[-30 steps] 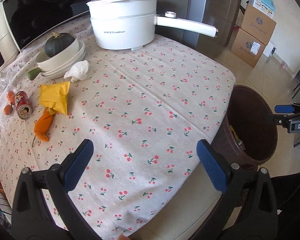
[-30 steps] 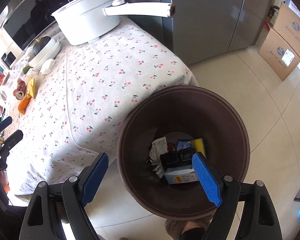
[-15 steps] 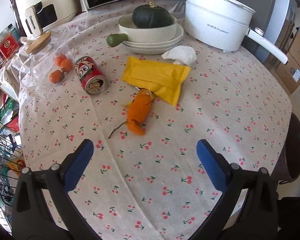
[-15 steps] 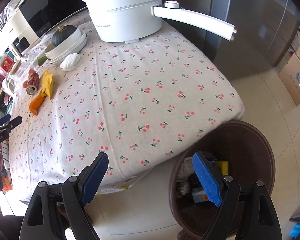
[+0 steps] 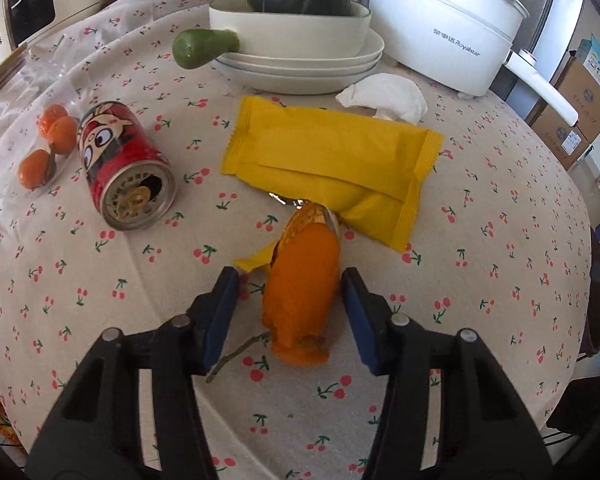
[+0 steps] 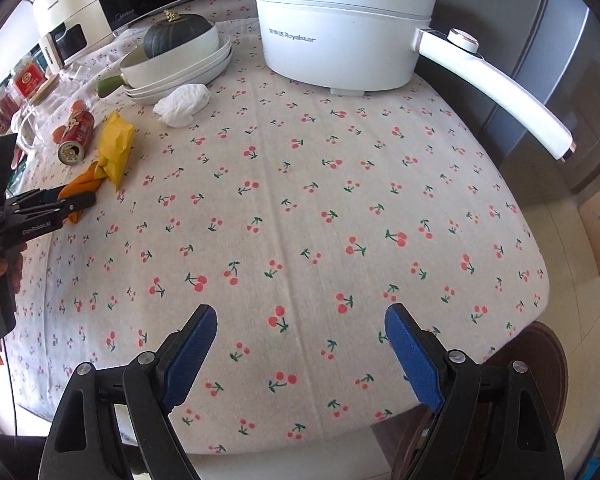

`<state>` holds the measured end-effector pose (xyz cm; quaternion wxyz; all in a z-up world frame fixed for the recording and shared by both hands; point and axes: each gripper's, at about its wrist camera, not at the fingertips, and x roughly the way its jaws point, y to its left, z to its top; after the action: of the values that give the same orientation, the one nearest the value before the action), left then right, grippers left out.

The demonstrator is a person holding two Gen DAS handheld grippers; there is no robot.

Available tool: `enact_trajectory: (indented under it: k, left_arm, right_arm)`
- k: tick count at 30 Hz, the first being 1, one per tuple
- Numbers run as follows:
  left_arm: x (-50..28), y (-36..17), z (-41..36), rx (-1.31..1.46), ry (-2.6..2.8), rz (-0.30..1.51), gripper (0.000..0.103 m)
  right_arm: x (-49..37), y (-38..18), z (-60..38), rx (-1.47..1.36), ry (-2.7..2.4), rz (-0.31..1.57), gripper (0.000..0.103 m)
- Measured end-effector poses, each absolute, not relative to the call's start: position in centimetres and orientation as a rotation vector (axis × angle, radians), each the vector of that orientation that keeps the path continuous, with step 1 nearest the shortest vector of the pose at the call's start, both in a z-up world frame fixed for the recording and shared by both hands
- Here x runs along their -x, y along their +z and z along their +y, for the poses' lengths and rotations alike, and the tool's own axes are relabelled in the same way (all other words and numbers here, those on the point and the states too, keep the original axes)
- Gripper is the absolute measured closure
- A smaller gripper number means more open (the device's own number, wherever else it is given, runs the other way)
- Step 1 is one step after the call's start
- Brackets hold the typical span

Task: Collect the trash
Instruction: 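Move the left gripper to the table and grasp the orange peel, then grasp the yellow snack bag with the right gripper while the left gripper holds the peel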

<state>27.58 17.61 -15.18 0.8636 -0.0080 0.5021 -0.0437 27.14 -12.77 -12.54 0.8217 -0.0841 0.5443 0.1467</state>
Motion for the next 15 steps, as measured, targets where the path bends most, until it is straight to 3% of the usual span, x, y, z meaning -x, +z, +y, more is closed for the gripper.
enact_trajectory:
  k: [2, 3, 15]
  left_arm:
    - [-27.5, -15.0, 18.1, 0.046, -0.098, 1.045, 0.065]
    - [-27.4, -15.0, 18.6, 0.076, -0.096, 1.047, 0.075]
    - [-22.1, -14.0, 23.4, 0.154, -0.033, 1.023, 0.078]
  right_arm:
    - [-27.6, -12.6, -11.5, 0.199, 0.327, 1.145, 0.015]
    - [-27.7, -12.6, -10.9, 0.209, 0.336, 1.137, 0.015]
    - [-30.0, -12.6, 2.4, 0.251, 0.573, 1.069, 0.014]
